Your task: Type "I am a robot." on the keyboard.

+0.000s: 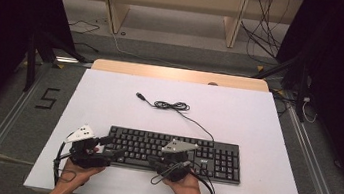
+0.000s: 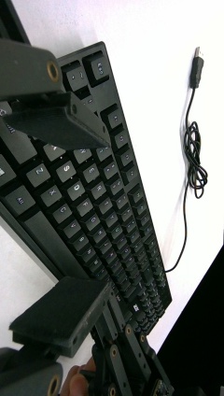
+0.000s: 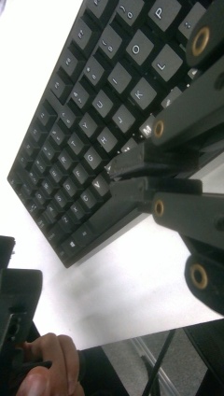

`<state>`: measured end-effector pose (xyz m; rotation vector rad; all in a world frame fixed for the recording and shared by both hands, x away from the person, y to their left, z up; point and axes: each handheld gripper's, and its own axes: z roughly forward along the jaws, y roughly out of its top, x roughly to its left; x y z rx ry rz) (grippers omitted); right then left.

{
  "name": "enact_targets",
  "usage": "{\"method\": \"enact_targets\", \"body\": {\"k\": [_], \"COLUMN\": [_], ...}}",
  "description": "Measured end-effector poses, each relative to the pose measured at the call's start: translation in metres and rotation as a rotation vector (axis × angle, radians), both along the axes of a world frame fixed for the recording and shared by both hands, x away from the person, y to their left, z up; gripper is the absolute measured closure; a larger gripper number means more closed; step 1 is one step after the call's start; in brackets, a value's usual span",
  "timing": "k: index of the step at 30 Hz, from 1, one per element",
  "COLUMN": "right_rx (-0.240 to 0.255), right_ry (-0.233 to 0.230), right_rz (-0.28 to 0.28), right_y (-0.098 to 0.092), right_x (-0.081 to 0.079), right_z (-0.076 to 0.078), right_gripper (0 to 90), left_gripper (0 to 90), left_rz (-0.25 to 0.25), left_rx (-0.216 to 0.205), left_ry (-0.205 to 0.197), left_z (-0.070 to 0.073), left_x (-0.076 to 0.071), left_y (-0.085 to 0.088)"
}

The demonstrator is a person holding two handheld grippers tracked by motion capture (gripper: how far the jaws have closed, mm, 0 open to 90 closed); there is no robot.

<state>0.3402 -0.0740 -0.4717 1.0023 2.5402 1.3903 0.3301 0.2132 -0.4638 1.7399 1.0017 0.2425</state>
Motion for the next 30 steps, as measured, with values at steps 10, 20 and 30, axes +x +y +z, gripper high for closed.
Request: {"method": "enact_targets", "body": {"k": [10, 20, 30], "right_rx": [-0.021, -0.034, -0.045], "right_ry": [0.015, 0.022, 0.025], "right_rz": [-0.005, -0.011, -0.014], "right_y": [0.002, 0.002, 0.002], "right_x": [0.001, 0.002, 0.004], "right_z": [-0.006, -0.011, -0.014], "right_gripper": [90.0, 90.0, 90.0], "left_gripper": [25.3, 25.3, 25.4], "left_rz": [0.001, 0.0, 0.002], "left_rx": [-0.001, 0.0, 0.0], "left_ry": [0.002, 0.003, 0.006], "left_z": [0.0, -0.001, -0.001], "left_x": [0.0, 0.001, 0.001], "left_y": [0.0, 0.0, 0.0]}}
